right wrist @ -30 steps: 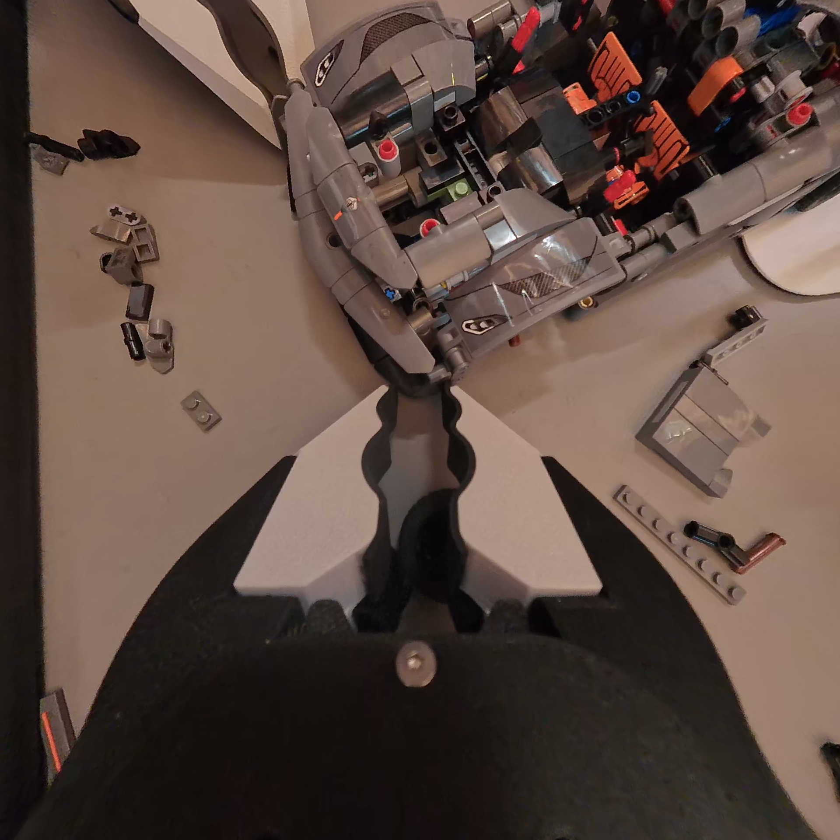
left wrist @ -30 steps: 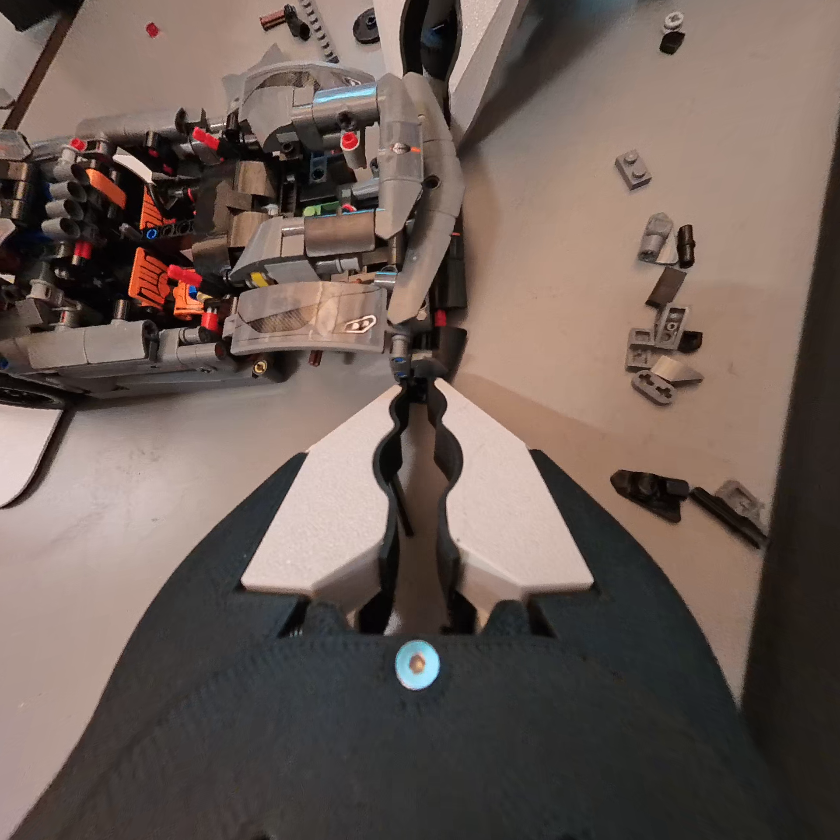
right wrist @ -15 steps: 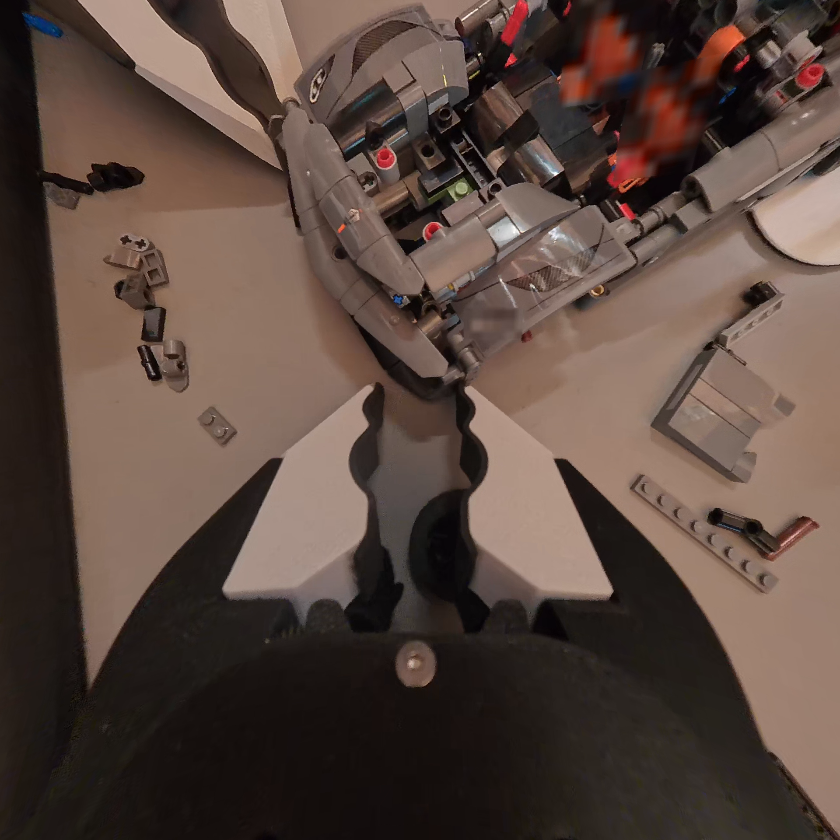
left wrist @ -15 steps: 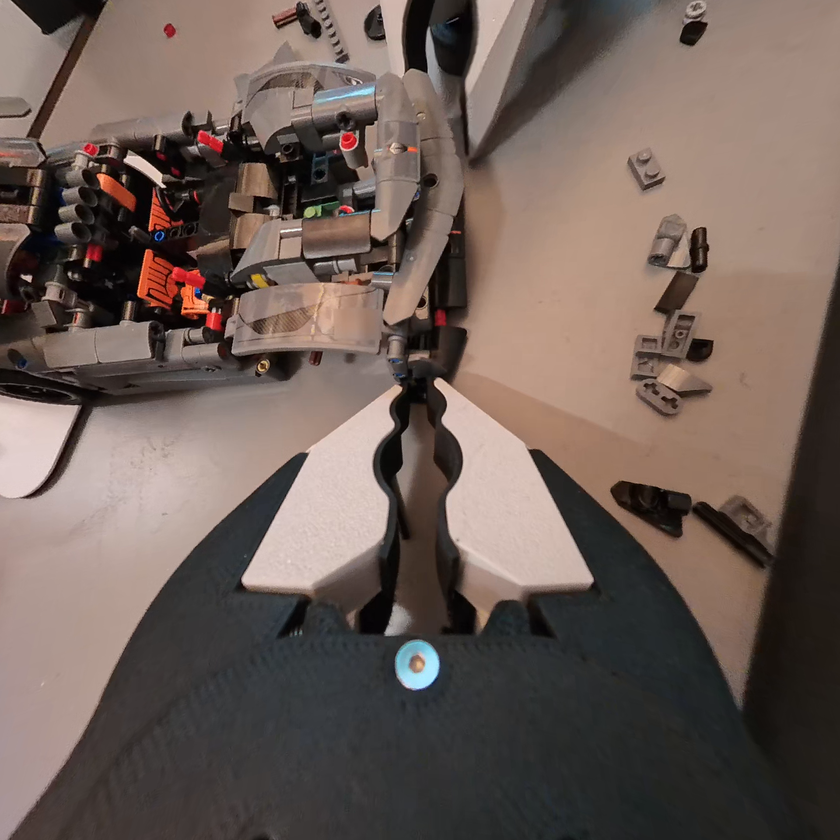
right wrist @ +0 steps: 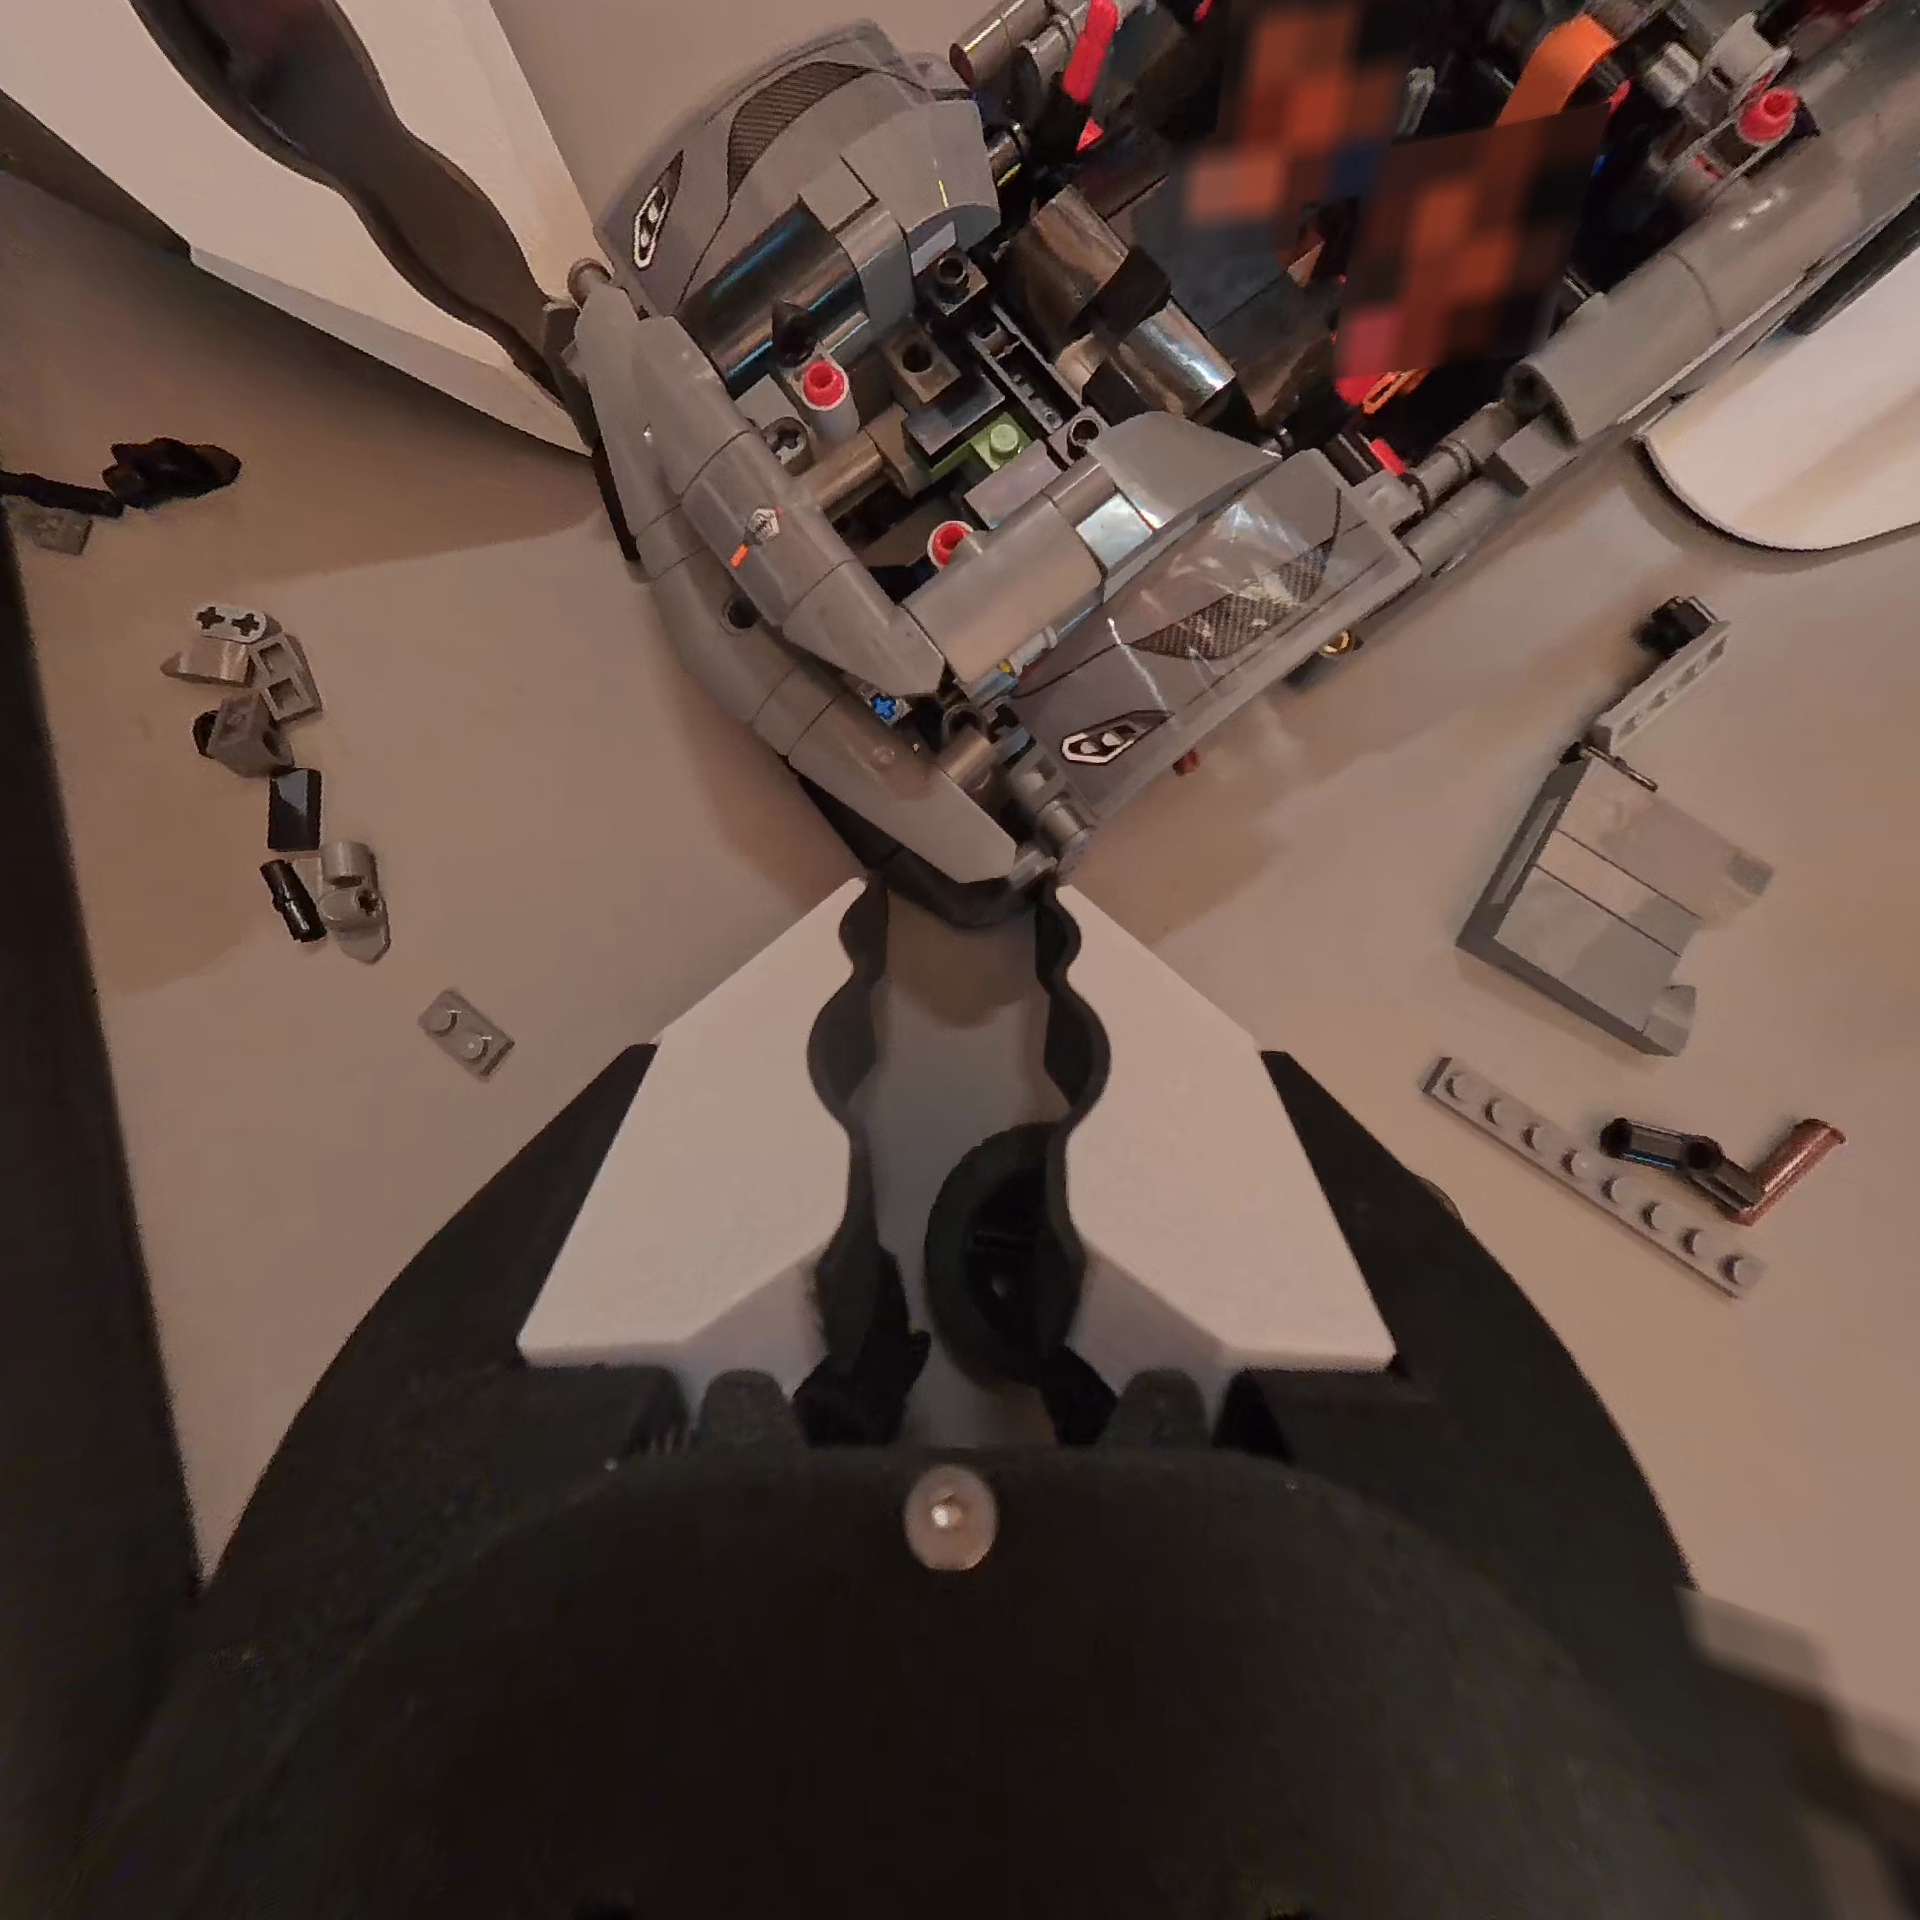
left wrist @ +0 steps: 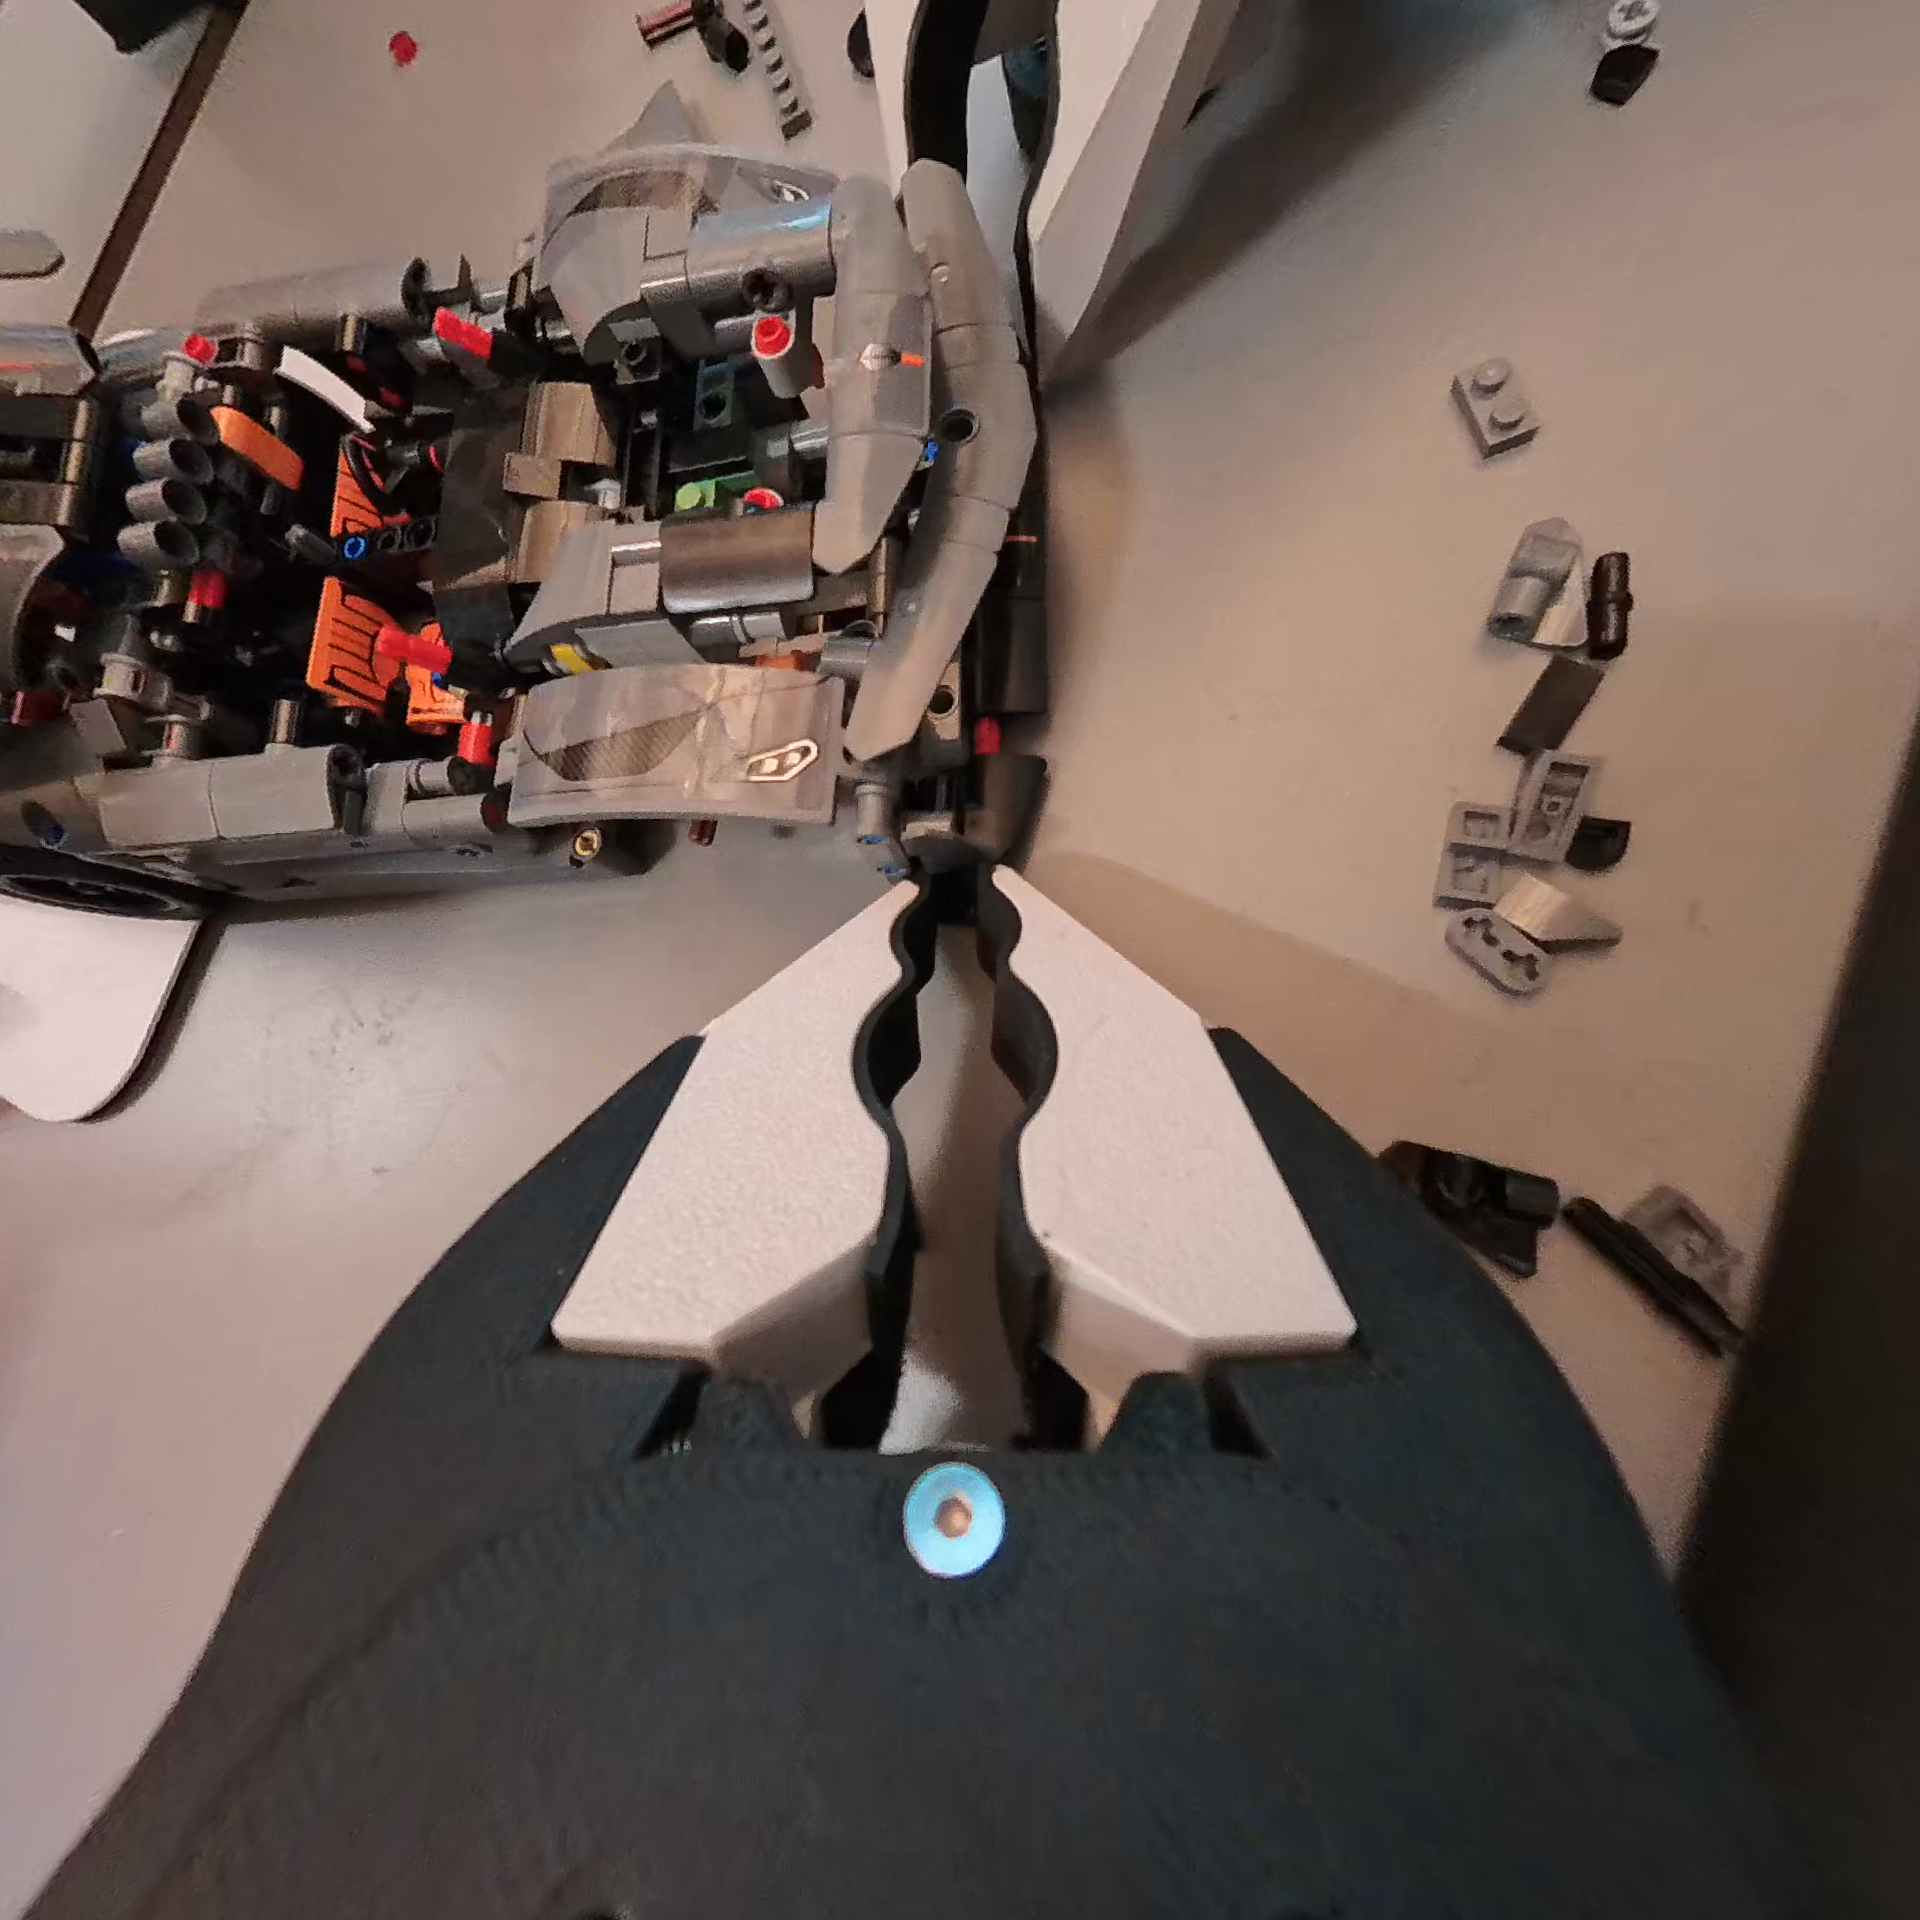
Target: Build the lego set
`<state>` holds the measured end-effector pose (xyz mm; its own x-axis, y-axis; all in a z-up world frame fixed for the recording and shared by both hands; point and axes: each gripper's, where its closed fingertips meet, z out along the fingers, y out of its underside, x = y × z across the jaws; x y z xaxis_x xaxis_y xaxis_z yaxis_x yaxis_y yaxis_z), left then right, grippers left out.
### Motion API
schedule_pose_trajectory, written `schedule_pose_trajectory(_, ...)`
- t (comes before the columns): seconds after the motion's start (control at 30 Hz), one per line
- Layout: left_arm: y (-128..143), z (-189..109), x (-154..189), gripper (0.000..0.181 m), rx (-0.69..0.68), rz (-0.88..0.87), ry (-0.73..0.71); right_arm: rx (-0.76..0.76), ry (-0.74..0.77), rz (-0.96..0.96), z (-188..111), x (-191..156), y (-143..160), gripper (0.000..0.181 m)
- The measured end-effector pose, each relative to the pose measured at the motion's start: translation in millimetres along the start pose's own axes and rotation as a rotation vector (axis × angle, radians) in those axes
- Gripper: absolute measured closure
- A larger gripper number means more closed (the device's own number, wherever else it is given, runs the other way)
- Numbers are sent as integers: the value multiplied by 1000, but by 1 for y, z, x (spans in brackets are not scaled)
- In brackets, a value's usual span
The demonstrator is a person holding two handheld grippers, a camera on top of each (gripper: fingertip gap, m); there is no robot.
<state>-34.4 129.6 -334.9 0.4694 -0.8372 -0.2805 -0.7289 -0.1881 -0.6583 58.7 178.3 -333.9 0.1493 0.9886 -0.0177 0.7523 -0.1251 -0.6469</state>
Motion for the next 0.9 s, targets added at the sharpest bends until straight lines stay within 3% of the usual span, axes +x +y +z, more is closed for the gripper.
schedule_pose_trajectory(0.5, -1, 0, 1, 180, -43, 226, -139, -2, -1, 30, 0, 0, 0, 156)
schedule_pose_trajectory(0.9, -3, 4, 0, 181, -93, 305, -205, 0, 3, 37, 1, 0, -1, 156)
